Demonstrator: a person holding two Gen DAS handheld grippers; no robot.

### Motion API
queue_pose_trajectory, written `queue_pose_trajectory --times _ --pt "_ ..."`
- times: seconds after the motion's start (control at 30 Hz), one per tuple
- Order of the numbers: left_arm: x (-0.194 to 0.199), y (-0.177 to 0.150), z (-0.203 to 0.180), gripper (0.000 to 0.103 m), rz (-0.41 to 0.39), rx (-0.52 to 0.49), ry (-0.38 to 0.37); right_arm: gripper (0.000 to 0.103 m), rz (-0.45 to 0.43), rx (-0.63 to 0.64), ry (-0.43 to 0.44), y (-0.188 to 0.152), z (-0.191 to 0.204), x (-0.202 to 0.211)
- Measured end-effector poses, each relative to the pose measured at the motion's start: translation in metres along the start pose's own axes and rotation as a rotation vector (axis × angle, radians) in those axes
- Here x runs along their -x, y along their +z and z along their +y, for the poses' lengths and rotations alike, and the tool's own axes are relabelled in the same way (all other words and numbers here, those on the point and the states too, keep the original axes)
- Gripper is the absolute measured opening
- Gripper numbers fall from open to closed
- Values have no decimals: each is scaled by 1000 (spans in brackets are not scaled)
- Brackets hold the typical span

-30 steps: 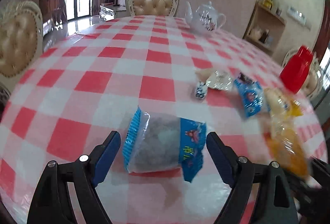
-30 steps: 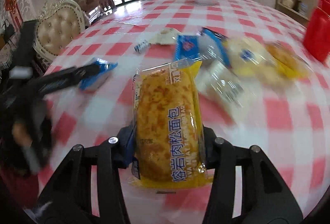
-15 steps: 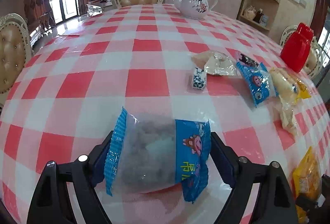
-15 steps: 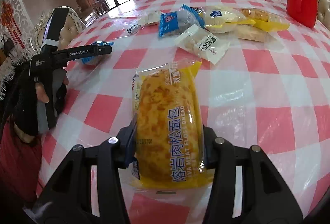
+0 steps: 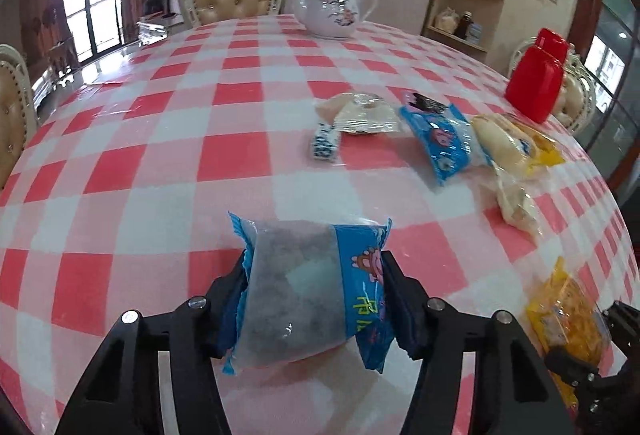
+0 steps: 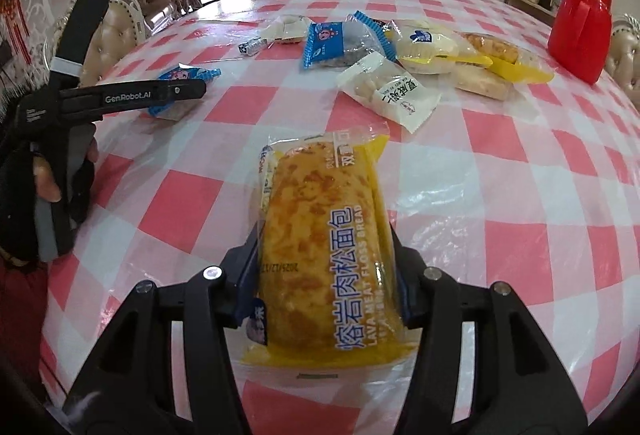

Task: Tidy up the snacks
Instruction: 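Carry the blue cake and yellow bread loaf with both grippers over the bin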

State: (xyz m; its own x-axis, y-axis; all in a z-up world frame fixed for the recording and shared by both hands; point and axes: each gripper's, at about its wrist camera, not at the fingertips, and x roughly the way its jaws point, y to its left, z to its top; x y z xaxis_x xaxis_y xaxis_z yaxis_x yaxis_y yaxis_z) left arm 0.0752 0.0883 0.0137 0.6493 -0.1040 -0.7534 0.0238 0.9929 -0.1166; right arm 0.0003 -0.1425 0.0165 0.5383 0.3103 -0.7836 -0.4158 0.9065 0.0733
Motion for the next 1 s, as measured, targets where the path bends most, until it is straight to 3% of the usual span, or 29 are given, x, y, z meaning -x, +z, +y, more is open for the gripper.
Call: queue_pose_trajectory --times 0.2,0.57,0.73,1.0 --pt "16 -9 -13 60 -28 -2 -41 52 -47 9 -1 0 -1 9" --pt "72 -58 -39 60 -79 -4 -108 52 -72 -154 -33 -15 -8 28" --pt "106 -86 -46 60 -115 -36 -118 52 -106 -168 -46 -30 13 50" --pt "153 -129 -37 60 -141 -99 -103 52 -149 -197 10 -48 49 72"
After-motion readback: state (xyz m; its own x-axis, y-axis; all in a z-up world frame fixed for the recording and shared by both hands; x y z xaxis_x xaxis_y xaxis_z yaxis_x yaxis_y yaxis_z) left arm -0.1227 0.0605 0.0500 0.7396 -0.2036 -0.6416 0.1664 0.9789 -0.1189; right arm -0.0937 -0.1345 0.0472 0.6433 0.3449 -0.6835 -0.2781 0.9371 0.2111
